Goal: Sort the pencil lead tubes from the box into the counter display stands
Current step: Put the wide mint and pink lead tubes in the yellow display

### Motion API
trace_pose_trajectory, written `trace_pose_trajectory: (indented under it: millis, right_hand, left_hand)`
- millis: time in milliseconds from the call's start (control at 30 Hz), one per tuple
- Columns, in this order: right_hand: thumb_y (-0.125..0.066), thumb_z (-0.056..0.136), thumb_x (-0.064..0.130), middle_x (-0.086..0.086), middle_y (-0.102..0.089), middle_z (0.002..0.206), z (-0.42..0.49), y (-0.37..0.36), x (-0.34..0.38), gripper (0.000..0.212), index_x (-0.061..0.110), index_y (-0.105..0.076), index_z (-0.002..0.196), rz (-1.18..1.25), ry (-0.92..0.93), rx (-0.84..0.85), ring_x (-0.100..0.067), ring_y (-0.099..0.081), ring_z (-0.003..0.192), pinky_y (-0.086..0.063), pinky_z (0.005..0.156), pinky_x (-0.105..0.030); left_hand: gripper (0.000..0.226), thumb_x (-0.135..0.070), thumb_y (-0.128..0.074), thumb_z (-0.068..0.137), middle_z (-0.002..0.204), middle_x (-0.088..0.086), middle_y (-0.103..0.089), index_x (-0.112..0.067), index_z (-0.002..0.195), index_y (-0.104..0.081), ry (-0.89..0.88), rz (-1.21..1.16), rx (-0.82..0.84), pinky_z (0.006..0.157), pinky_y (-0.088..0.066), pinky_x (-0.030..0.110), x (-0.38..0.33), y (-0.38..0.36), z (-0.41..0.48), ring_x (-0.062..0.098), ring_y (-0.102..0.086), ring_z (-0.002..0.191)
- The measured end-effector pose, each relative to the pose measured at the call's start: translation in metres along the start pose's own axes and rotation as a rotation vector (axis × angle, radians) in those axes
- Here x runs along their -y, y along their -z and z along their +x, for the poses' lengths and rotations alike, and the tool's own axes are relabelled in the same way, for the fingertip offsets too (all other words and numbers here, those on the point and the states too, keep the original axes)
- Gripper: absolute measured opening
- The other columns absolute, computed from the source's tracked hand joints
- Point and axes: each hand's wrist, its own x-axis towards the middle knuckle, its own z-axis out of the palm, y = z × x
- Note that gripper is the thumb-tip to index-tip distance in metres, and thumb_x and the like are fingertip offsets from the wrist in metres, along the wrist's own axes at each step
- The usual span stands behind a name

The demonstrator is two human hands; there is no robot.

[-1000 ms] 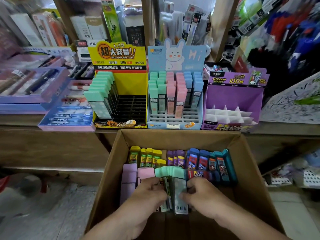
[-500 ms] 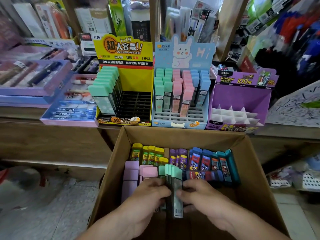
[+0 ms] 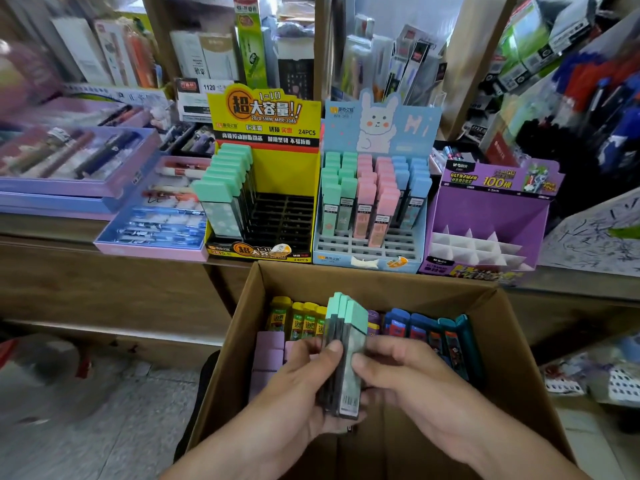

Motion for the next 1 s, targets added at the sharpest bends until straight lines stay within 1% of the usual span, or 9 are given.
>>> trace_pose_trajectory:
  millis: [133,300,400,533,633,700,800,900,1000]
  right_hand:
    - [-0.074,0.093,0.02,0.004,-0.08,0.107,0.002,-0.003,0.016,0.023,0.025,-0.076,0.115,-0.159,0.11,-0.04,-0.018,-0.075,0.1,-0.061,0.087,-0.035]
    - [-0.084,0.083,0.015,0.001,-0.079,0.099,0.009,-0.012,0.033,0.029,0.031,-0.077,0.107,-0.185,0.244,-0.089,-0.009,-0.075,0.078,-0.056,0.06,-0.02]
    - [-0.086,0.082,0.013,-0.003,-0.079,0.095,0.017,-0.019,0.04,0.028,0.023,-0.076,0.105,-0.188,0.285,-0.098,-0.008,-0.07,0.066,-0.051,0.049,-0.02]
    - [-0.082,0.087,0.022,-0.012,-0.074,0.079,0.028,-0.024,0.047,0.011,0.018,-0.076,0.095,-0.164,0.335,-0.071,-0.017,-0.06,0.055,-0.047,0.045,-0.022]
    - [-0.079,0.086,0.038,-0.018,-0.066,0.069,0.037,-0.026,0.055,0.021,0.018,-0.076,0.09,-0.123,0.35,-0.053,-0.023,-0.049,0.049,-0.044,0.042,-0.022]
    - [-0.08,0.082,0.042,-0.022,-0.065,0.071,0.042,-0.026,0.061,0.026,0.017,-0.074,0.089,-0.145,0.385,-0.072,-0.023,-0.046,0.049,-0.04,0.039,-0.024]
    - [-0.081,0.081,0.039,-0.033,-0.064,0.084,0.046,-0.024,0.074,0.026,0.018,-0.073,0.095,-0.15,0.458,-0.096,-0.028,-0.044,0.053,-0.038,0.039,-0.025]
    - [-0.078,0.087,0.027,-0.026,-0.07,0.087,0.051,-0.023,0.094,0.016,0.024,-0.073,0.102,-0.229,0.556,-0.126,-0.026,-0.05,0.054,-0.039,0.04,-0.026]
    - [-0.073,0.094,0.022,-0.013,-0.075,0.081,0.056,-0.027,0.117,0.012,0.022,-0.073,0.106,-0.364,0.67,-0.188,-0.02,-0.059,0.054,-0.044,0.041,-0.028]
  left_hand:
    - [0.051,-0.028,-0.071,0.083,0.117,0.018,-0.075,-0.014,0.13,-0.056,-0.092,-0.057,0.071,0.09,-0.059,0.06,-0.013,0.001,-0.007,0.042,-0.073,0.107]
    - [0.049,-0.013,-0.071,0.09,0.125,0.02,-0.072,-0.012,0.135,-0.053,-0.209,-0.086,0.159,0.084,-0.061,0.054,-0.028,0.011,-0.012,0.041,-0.071,0.112]
    - [0.036,-0.016,-0.072,0.093,0.126,0.021,-0.071,-0.013,0.128,-0.067,-0.26,-0.039,0.174,0.086,-0.061,0.05,-0.037,0.018,-0.012,0.041,-0.07,0.114]
    - [0.028,-0.021,-0.07,0.091,0.123,0.022,-0.072,-0.015,0.119,-0.075,-0.326,-0.017,0.139,0.083,-0.062,0.046,-0.046,0.025,-0.011,0.038,-0.072,0.11]
    - [0.028,-0.026,-0.074,0.091,0.123,0.019,-0.073,-0.017,0.118,-0.075,-0.371,-0.033,0.128,0.083,-0.062,0.047,-0.05,0.031,-0.01,0.037,-0.072,0.11]
    - [0.028,-0.03,-0.075,0.089,0.121,0.018,-0.074,-0.019,0.115,-0.075,-0.413,-0.034,0.079,0.082,-0.063,0.05,-0.051,0.035,-0.008,0.039,-0.073,0.109]
    - [0.033,-0.037,-0.076,0.08,0.116,0.015,-0.077,-0.025,0.111,-0.076,-0.514,-0.016,-0.034,0.079,-0.064,0.049,-0.051,0.04,-0.003,0.036,-0.076,0.101]
    - [0.027,-0.041,-0.079,0.085,0.111,0.016,-0.077,-0.028,0.109,-0.077,-0.625,-0.03,-0.127,0.073,-0.063,0.041,-0.052,0.047,0.0,0.033,-0.077,0.096]
    - [0.035,-0.045,-0.077,0.084,0.11,0.02,-0.076,-0.027,0.114,-0.074,-0.678,-0.089,-0.175,0.072,-0.062,0.04,-0.054,0.054,0.004,0.039,-0.076,0.098]
